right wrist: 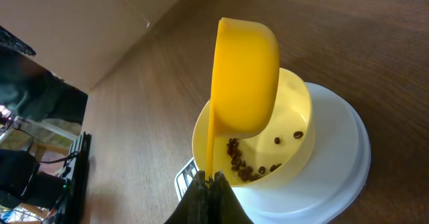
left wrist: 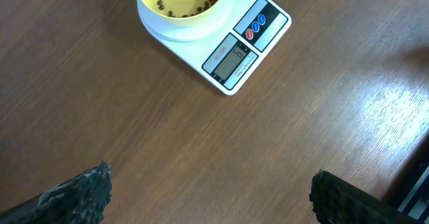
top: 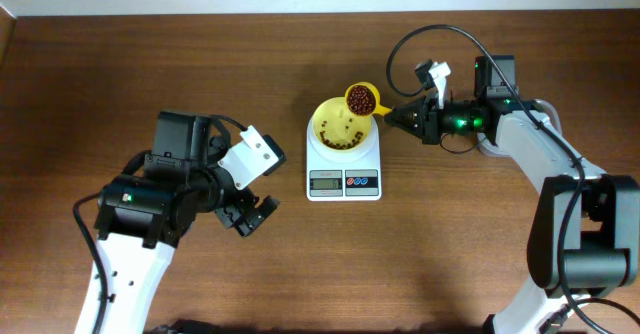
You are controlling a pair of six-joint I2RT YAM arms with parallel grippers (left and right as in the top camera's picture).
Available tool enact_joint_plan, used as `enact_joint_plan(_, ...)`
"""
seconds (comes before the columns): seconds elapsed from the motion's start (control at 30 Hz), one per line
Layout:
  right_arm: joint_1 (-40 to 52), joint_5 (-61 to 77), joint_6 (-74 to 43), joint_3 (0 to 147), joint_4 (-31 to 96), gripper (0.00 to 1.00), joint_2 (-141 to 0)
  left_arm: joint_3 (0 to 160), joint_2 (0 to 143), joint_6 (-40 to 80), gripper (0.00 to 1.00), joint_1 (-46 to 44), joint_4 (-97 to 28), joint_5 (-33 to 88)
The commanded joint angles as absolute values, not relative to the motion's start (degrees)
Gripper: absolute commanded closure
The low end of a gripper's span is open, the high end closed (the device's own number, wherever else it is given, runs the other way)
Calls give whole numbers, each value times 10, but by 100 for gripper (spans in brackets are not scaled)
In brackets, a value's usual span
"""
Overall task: Scoop item into bowl and weigh 50g on scale
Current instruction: 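Tip the scoop to pour beans into the yellow bowl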
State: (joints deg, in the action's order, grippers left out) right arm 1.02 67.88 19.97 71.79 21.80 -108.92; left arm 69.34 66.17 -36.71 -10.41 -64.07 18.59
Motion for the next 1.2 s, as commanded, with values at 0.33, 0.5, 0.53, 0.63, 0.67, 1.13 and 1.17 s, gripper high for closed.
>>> enact_joint_plan(0.33,36,659,210,715,216,96,-1093,703,663,-378,1,-100,-642,186)
enact_joint_plan(0.5,37,641,226,715,216,96,-1093,703,663,-378,1,-100,-642,186)
enact_joint_plan(0.53,37,640,237,715,216,96,-1093,703,663,-378,1,-100,-642,186)
enact_joint_plan(0.63,37,637,293,715,216,96,-1093,703,663,-378,1,-100,-641,186)
enact_joint_plan(0.67,37,637,303,715,216,96,-1093,703,663,-378,1,-100,-642,186)
enact_joint_plan(1.13,46,603,302,715,216,96,-1093,703,663,-378,1,-100,-642,186)
enact_joint_plan(1.17,46,599,302,715,216,96,-1093,703,663,-378,1,-100,-642,186)
